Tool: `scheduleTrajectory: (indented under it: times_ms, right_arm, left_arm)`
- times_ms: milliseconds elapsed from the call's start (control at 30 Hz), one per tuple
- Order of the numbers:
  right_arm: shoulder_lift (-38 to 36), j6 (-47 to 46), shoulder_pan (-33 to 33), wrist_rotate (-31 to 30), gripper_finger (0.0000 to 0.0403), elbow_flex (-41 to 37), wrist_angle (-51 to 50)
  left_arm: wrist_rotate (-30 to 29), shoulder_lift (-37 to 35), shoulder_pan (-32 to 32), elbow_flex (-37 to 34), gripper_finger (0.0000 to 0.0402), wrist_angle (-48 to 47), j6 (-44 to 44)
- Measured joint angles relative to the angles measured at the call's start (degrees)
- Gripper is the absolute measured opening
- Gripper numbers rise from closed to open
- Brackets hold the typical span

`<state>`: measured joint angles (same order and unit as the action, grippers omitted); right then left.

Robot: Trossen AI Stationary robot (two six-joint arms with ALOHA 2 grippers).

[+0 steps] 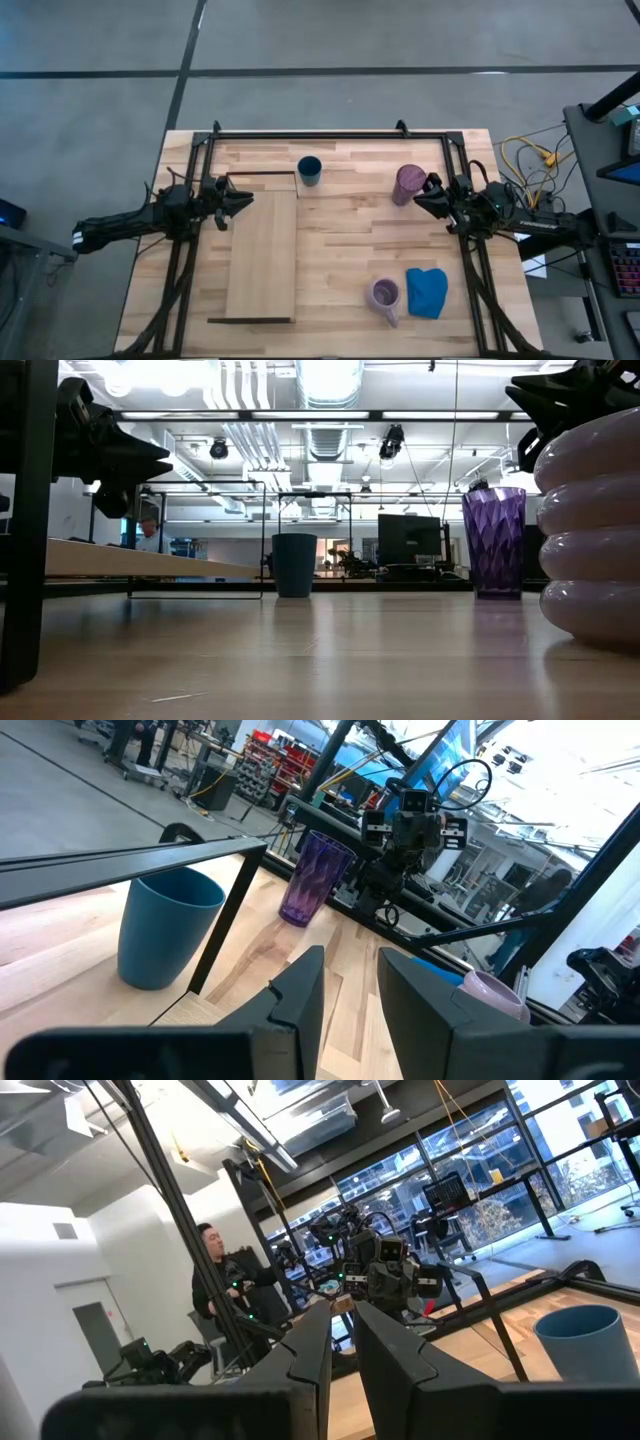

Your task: Stack small to large cups/mugs on shelf

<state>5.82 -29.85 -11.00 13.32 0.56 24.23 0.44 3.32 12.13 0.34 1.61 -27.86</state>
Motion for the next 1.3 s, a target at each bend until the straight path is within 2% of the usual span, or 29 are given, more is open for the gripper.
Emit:
scheduleTrajectory:
  times_ms: [1067,1300]
  right_arm:
    - [-0.01,0.01,0.01,0.00,0.0043,0.00,-0.02]
    - [-1.13,-2.57,0.00,0.20,0.0043,0.01,1.81]
  left_arm:
    - [-0.93,0.01,-0.01,0.00,0.0083,0.09,2.71]
    - [-1.44,0.01,-0.01,0.00,0.0083,3.45,1.24]
